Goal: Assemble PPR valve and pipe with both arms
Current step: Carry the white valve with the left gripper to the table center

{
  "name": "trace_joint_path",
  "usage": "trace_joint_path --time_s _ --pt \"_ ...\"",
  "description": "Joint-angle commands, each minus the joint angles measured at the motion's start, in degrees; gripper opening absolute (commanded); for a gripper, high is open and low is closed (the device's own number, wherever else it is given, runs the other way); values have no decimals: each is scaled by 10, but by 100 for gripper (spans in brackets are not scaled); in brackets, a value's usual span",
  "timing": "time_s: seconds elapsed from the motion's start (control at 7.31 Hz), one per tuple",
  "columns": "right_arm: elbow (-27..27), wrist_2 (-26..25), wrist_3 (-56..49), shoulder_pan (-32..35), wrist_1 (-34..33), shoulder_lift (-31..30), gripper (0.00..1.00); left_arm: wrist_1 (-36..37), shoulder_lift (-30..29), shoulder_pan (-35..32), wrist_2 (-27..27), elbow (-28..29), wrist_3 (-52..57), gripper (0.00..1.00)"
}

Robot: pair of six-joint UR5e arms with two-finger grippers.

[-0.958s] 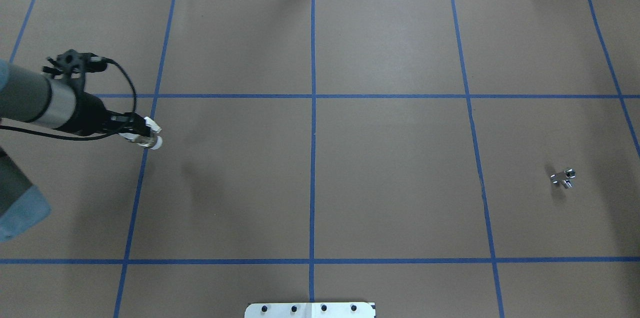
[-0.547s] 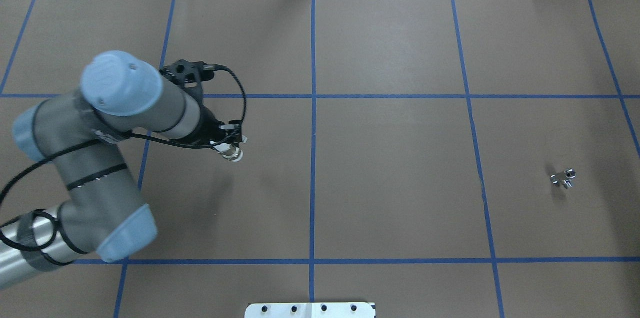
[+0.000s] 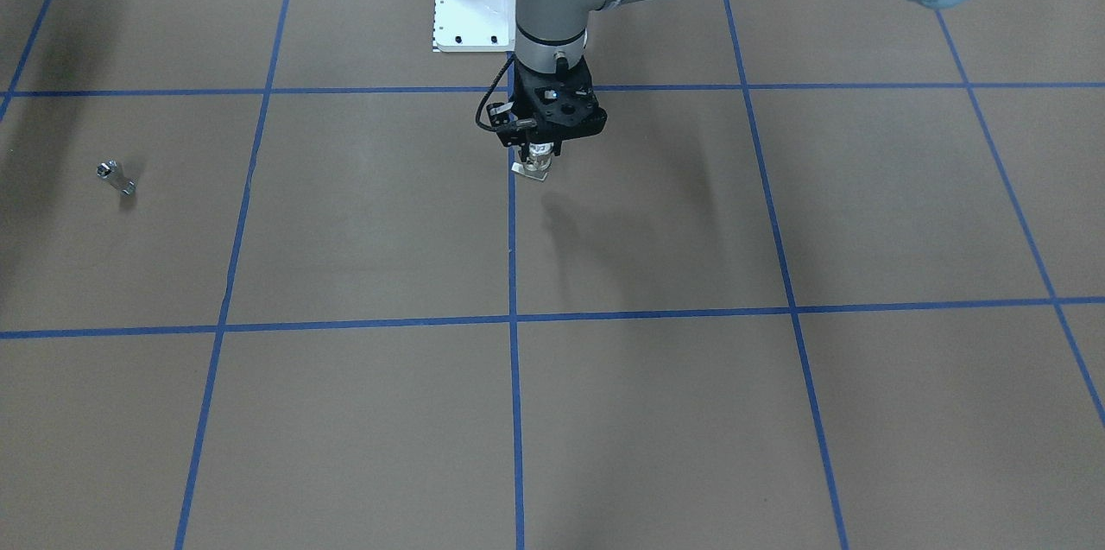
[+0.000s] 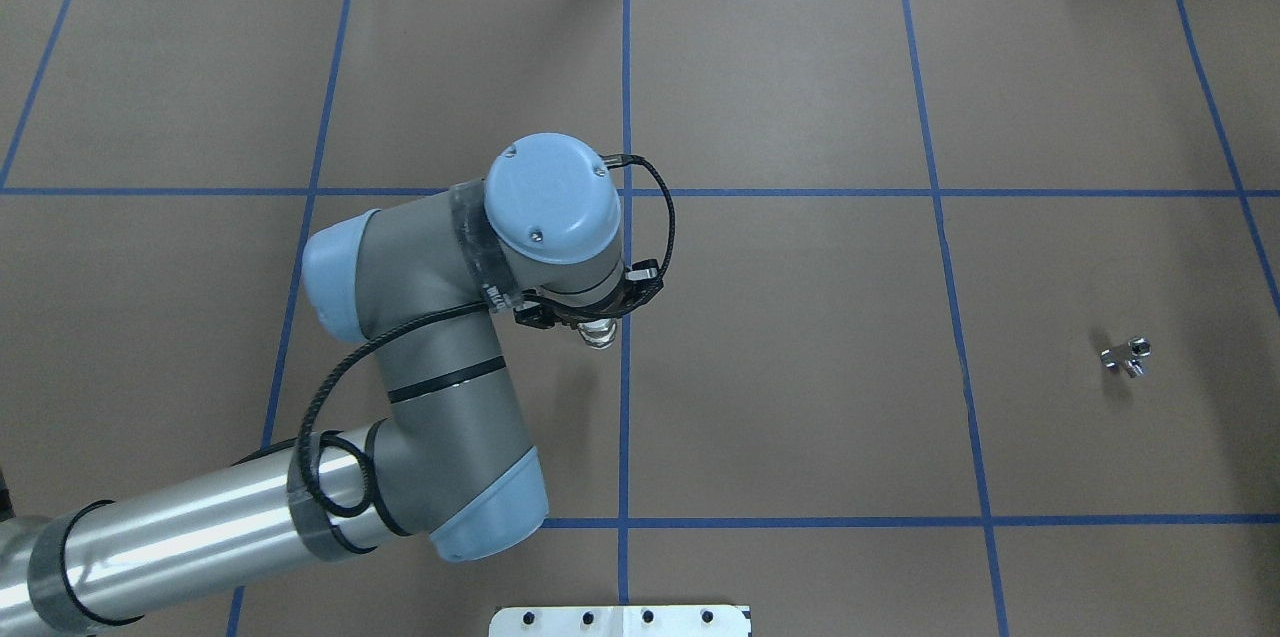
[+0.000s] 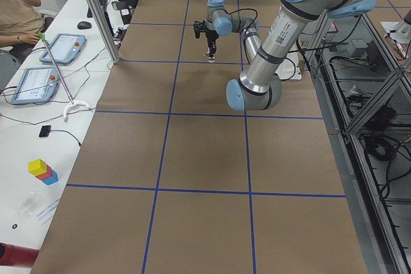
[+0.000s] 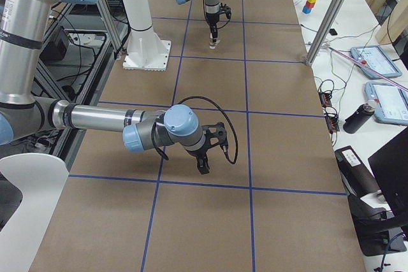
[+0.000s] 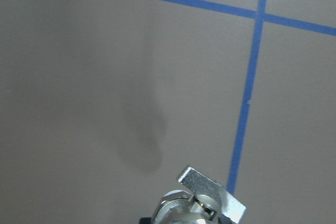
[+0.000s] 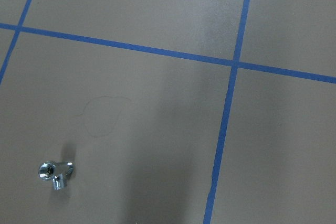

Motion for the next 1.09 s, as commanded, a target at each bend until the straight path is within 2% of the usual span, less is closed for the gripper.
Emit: trace_joint_path --time_s 0.0,0.27,0.68,0.82,0.96 --pt "0 0 0 0 0 0 100 -28 -32 3 6 63 -14 0" --pt "0 0 0 0 0 0 100 -56 -32 3 6 88 -14 0" --pt "0 -1 0 0 0 0 100 -63 -32 3 6 90 -12 0" --pt "0 -1 0 0 0 0 100 -63 -31 3 6 90 -11 9" --pt "0 -1 -1 0 0 0 100 -63 -31 3 6 89 -9 22"
